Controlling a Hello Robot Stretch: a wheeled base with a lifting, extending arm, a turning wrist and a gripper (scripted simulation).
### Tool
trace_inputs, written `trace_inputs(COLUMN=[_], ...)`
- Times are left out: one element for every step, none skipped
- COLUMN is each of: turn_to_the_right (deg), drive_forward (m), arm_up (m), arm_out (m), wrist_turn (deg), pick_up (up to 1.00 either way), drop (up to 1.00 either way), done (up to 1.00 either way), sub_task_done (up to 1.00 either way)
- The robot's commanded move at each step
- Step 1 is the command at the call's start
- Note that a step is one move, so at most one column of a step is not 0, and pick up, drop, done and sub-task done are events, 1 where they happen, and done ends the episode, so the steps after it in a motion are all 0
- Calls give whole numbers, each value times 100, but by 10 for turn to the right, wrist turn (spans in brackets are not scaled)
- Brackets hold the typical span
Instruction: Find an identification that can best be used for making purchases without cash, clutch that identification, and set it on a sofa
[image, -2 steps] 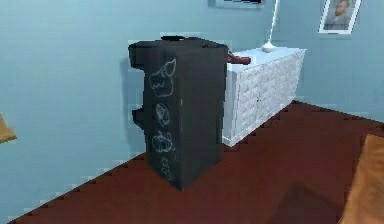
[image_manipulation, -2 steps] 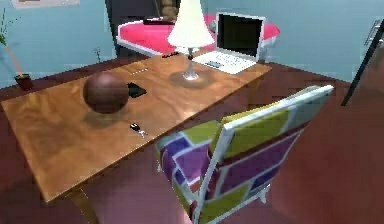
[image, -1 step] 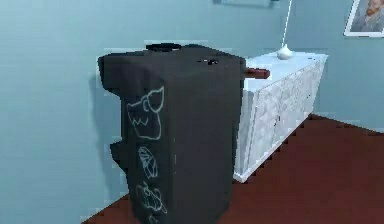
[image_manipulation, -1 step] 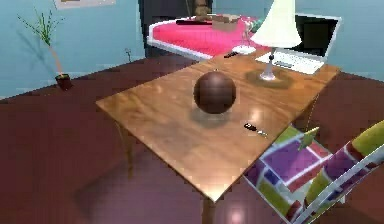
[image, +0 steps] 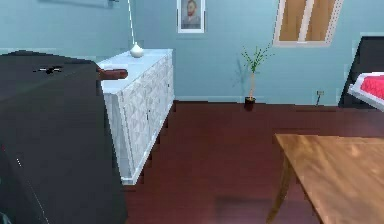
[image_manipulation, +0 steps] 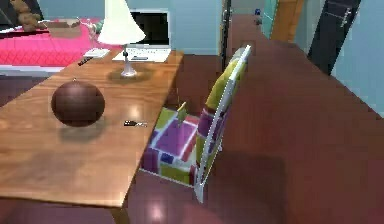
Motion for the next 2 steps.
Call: trace_inputs(turn_to_the_right=[0,30], drive_forward=[100,0], arm_up=[0,0], arm_out=[0,0], wrist_turn=[0,0], pick_up=[0,0], drop=[0,0], done=[0,0], sub_task_done=[0,0])
